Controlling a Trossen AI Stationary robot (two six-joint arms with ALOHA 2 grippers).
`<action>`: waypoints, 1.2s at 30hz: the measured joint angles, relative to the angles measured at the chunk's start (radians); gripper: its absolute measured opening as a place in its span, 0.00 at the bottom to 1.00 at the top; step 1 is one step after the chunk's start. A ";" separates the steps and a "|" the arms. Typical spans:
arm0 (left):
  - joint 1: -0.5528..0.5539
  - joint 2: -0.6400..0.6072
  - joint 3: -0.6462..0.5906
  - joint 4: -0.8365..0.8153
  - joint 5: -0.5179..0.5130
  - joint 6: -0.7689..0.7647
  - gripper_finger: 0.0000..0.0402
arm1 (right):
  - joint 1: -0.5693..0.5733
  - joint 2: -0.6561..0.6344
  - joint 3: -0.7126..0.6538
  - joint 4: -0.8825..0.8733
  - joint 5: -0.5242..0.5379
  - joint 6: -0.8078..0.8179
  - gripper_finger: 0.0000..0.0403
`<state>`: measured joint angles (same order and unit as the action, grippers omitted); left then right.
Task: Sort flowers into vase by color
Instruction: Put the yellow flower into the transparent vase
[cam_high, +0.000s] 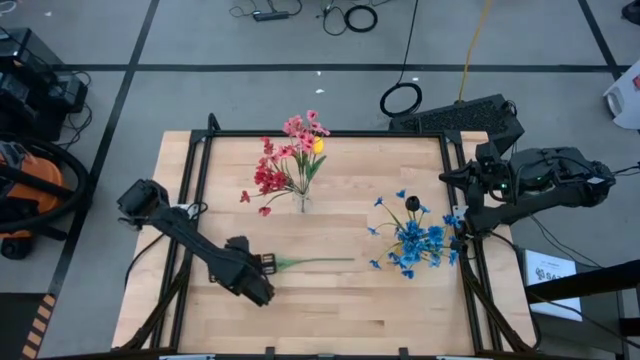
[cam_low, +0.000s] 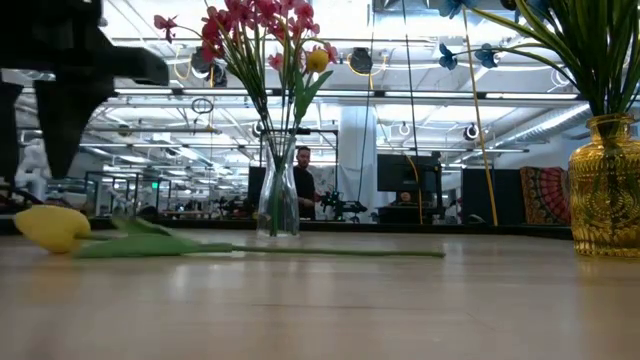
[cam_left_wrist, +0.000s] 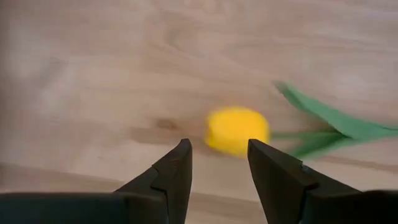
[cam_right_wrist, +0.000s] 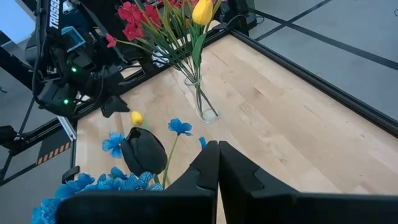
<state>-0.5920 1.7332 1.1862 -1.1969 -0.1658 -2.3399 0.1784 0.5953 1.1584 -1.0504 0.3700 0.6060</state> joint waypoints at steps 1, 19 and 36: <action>0.008 0.000 0.000 0.022 0.000 -0.003 0.40 | 0.000 0.000 0.000 -0.001 0.000 0.000 0.00; 0.107 0.006 0.000 0.138 -0.040 0.133 0.40 | -0.001 -0.008 0.034 -0.001 0.163 0.073 0.00; 0.233 0.006 0.000 0.223 -0.104 0.356 0.40 | -0.011 -0.116 -0.268 0.365 0.142 -0.279 0.00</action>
<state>-0.3592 1.7390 1.1862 -0.9744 -0.2699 -1.9837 0.1675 0.4797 0.8902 -0.6853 0.5125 0.3272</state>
